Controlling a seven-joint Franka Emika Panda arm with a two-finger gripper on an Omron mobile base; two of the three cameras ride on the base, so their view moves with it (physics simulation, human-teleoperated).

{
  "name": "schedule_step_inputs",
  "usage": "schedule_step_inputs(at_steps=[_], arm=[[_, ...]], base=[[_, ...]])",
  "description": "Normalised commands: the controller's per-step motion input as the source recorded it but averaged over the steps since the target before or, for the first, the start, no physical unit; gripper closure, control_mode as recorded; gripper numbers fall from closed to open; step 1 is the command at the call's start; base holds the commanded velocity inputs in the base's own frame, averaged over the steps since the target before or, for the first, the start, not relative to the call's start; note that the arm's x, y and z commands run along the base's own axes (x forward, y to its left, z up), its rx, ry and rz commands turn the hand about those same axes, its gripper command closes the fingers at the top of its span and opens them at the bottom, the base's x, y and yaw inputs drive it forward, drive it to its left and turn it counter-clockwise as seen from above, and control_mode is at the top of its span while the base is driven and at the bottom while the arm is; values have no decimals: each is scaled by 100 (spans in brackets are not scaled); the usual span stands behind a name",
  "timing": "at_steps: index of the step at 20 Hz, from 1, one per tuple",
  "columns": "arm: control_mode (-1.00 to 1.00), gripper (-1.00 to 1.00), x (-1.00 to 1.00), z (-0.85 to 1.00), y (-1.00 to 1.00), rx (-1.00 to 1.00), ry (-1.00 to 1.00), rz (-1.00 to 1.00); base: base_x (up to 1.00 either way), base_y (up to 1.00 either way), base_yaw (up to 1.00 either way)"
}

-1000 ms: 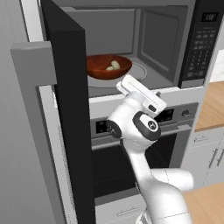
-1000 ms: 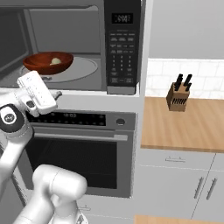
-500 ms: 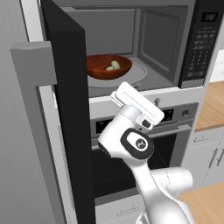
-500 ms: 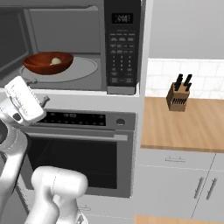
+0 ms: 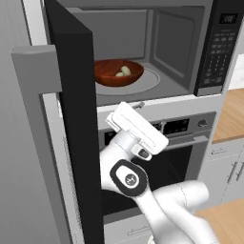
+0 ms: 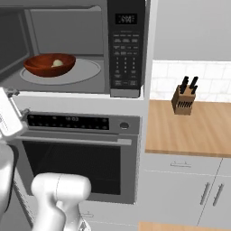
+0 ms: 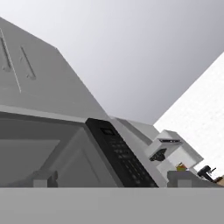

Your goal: Pick the mushroom from the sink and place it in the bowl. Then pick the bowl and place it in the microwave. Then close the microwave door and press the start button.

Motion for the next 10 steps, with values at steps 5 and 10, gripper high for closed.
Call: schedule_step_inputs(at_steps=[5,10], arm=[[-100,-100,-39,-44,29,-19,-16,-2],[-100,-100,-41,-36,43,-12,-12,0]], base=[[0,0,0],[0,0,0]])
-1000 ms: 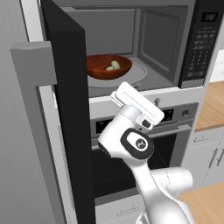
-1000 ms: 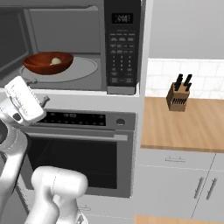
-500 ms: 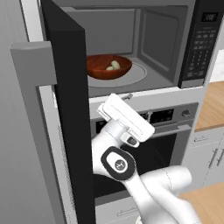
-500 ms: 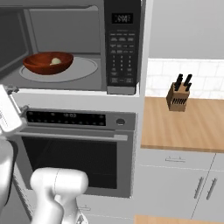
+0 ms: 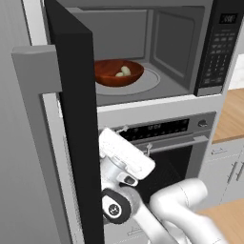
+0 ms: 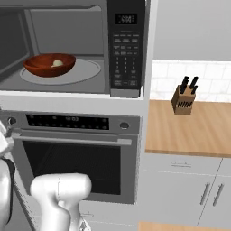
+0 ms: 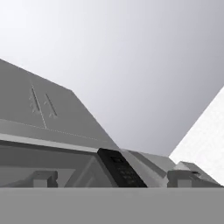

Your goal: Pick the mushroom from the sink and place it in the bowl. Then pick the bowl and place it in the microwave. Then close the microwave door and press the start button.

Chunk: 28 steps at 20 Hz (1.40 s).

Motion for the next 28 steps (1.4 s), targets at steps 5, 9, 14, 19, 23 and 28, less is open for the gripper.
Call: schedule_step_inputs(at_steps=[5,9,14,19,23,28], arm=[[-100,-100,-29,-29,41,-7,0,0],[-100,-100,-2,-26,48,-5,1,4],[-100,-100,0,-5,73,0,0,7],[-100,-100,0,-4,90,0,4,5],[-100,-100,0,-8,92,0,8,2],[-100,-100,-4,17,65,0,3,0]], base=[[0,0,0],[0,0,0],[0,0,0],[0,0,0],[0,0,0],[0,0,0]])
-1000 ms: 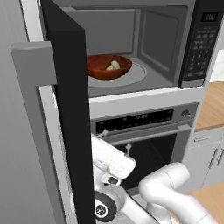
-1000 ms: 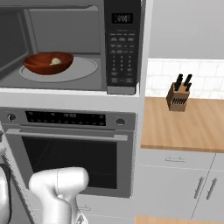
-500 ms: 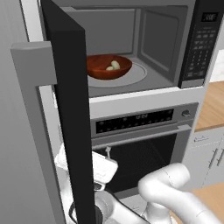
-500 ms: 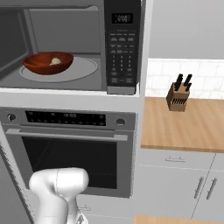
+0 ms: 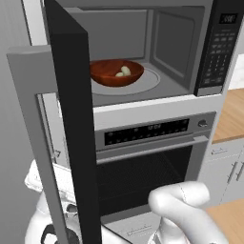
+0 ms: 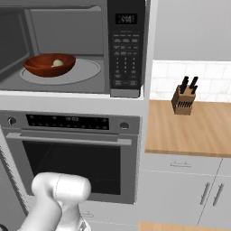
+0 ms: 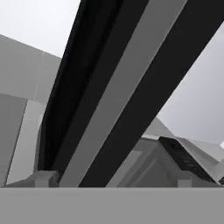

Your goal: Pick the mushroom from the sink and place it in the bowl. Then pick the bowl and place it in the microwave. Then close the microwave door and press the start button.

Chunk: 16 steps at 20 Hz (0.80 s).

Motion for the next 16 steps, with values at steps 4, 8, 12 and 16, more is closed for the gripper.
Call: schedule_step_inputs(at_steps=[4,8,12,16], arm=[[-100,-100,-14,69,5,13,2,-4],[-100,-100,-1,68,-8,20,4,-6],[-100,-100,0,33,-45,21,0,-1],[-100,-100,0,15,-74,21,0,3]], base=[[0,0,0],[0,0,0],[0,0,0],[0,0,0]])
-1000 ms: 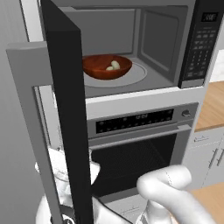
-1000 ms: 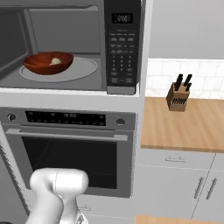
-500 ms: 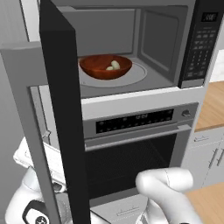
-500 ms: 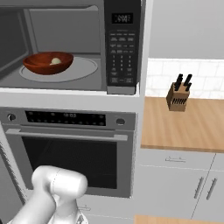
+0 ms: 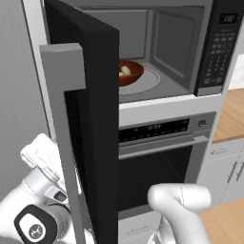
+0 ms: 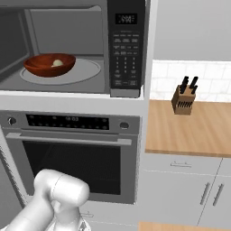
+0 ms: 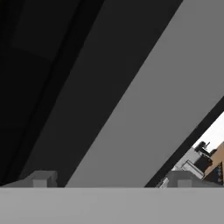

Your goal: Pick the mushroom from the sink and place it in the bowl. Then pick the bowl and place it in the microwave. Then close the microwave door and press the start button.

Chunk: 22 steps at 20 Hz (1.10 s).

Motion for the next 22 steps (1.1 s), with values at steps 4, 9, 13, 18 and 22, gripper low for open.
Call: schedule_step_inputs(at_steps=[4,9,13,18,22], arm=[[-100,-100,-7,4,-88,23,0,6],[-100,-100,-18,0,-99,26,0,8],[-100,-100,-12,4,-98,26,0,11],[-100,-100,-2,34,-91,23,9,13],[-100,-100,14,29,-74,22,9,18]], base=[[0,0,0],[0,0,0],[0,0,0],[0,0,0],[0,0,0]])
